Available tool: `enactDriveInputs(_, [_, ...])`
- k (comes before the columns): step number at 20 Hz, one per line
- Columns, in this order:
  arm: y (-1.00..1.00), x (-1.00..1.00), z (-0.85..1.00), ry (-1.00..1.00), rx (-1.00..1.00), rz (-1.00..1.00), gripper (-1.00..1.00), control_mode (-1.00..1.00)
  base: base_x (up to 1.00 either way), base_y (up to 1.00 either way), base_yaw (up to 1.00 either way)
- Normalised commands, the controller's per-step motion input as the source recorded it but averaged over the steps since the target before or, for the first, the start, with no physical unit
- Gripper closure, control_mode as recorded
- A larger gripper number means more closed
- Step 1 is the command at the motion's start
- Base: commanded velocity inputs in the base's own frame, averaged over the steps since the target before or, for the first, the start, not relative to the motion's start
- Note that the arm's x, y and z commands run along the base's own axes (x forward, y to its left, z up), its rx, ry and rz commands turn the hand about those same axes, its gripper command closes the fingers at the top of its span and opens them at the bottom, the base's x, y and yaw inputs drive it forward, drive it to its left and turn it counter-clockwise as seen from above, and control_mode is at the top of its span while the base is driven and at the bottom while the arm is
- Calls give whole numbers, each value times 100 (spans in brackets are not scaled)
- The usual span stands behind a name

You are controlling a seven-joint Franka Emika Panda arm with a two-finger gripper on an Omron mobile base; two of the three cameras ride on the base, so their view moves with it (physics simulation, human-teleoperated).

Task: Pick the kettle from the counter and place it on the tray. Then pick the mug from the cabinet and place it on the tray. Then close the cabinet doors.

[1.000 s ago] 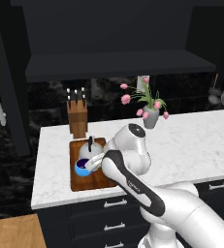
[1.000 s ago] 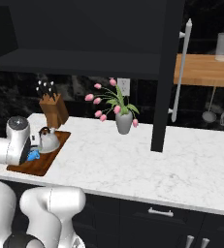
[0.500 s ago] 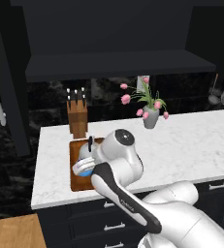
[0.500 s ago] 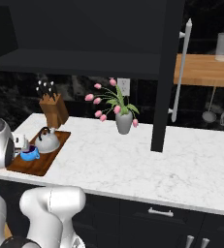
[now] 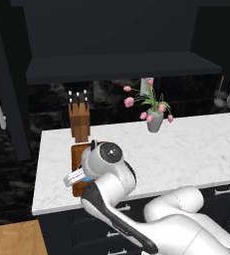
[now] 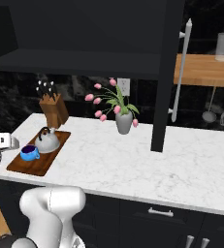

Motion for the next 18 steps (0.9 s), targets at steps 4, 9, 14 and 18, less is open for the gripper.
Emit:
enactDriveInputs(4, [36, -15, 4, -40, -31, 0, 100, -100, 0, 0, 0])
enactDriveInputs(9, [50, -24, 46, -25, -25, -1, 100, -100, 0, 0, 0])
enactDriveInputs(14, [70, -12, 43, -21, -18, -7, 100, -100, 0, 0, 0])
enactDriveInputs(18, [80, 0, 4, -11, -19, -6, 100, -100, 0, 0, 0])
